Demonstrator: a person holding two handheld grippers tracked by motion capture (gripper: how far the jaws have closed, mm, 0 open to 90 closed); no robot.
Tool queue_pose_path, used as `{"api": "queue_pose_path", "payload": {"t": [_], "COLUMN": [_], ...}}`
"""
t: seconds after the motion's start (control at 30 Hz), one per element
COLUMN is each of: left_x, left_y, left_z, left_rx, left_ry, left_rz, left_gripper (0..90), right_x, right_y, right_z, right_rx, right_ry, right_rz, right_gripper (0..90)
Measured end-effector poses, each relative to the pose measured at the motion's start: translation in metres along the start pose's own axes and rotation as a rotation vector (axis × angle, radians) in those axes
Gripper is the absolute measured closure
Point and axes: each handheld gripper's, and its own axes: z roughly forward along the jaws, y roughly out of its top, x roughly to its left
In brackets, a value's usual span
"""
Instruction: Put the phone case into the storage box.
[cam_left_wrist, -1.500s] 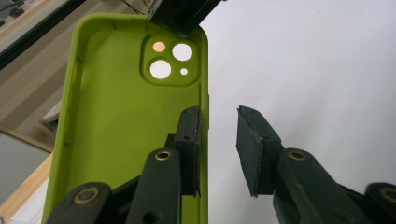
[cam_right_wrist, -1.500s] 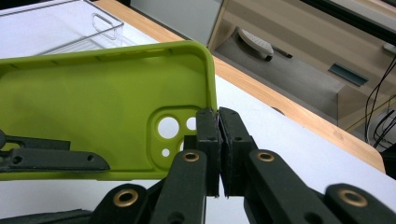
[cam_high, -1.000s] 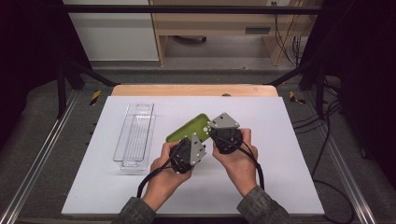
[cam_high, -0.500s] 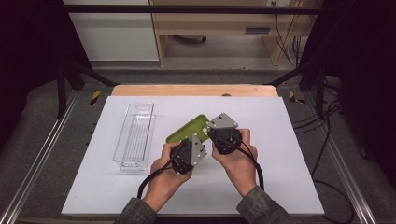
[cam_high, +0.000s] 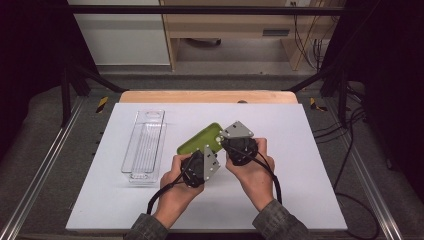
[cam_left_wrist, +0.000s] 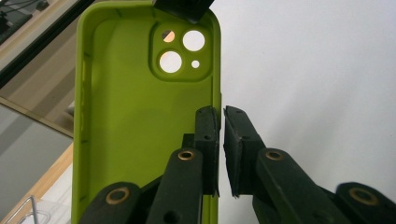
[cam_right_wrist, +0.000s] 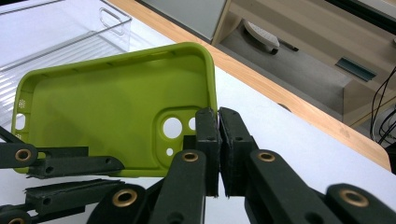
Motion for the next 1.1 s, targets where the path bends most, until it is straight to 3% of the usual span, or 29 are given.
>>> {"api": "queue_pose_path", "payload": {"t": [0.57,1.1], "left_x": [-0.001,0.0048], "left_y": [-0.0016,-0.0046], "left_z": [-0.0007,-0.0021], "left_rx": [-0.003,-0.029], "left_ry": [0.02,0.003], "left_rz": [0.002,-0.061], "left_gripper": [86.6,87.4], "right_x": [0.0022,0.0015], "right_y": [0.0023,0.0021], "right_z": [-0.0007,-0.0033], "right_rx": [-0.002,-0.033], "right_ry": [-0.002,0.05], "right_rz": [-0.008,-0.011], "right_gripper": [87.0,80.0]}}
